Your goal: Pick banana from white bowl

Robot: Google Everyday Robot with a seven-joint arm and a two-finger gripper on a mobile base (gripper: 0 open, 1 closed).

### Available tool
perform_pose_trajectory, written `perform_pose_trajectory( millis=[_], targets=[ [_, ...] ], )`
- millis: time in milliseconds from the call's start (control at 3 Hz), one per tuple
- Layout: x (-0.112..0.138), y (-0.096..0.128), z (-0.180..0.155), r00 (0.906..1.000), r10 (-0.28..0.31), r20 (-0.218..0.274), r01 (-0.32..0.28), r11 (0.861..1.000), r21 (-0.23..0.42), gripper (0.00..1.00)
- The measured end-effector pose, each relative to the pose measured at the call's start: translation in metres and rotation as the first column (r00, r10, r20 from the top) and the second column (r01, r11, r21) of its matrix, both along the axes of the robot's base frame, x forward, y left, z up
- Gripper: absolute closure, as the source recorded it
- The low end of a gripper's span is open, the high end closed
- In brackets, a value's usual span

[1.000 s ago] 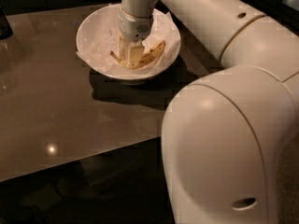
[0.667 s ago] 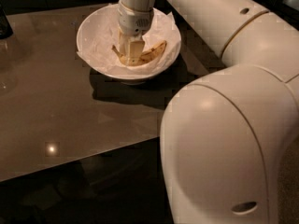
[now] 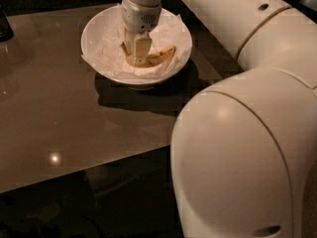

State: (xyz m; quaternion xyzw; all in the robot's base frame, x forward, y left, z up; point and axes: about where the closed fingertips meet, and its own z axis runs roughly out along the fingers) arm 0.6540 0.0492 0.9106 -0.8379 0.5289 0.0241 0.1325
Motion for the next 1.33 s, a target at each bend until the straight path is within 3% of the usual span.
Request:
perform_pose_trajectory(
  millis=[1000, 1333],
  targets=[
    [-0.018, -0.004, 0.064, 0.9922, -0.017, 0.124, 0.016, 1.0, 0.012, 1.0],
    [-0.017, -0.002, 0.064, 0.9915, -0.018, 0.129, 0.016, 1.0, 0.017, 1.0]
  ],
)
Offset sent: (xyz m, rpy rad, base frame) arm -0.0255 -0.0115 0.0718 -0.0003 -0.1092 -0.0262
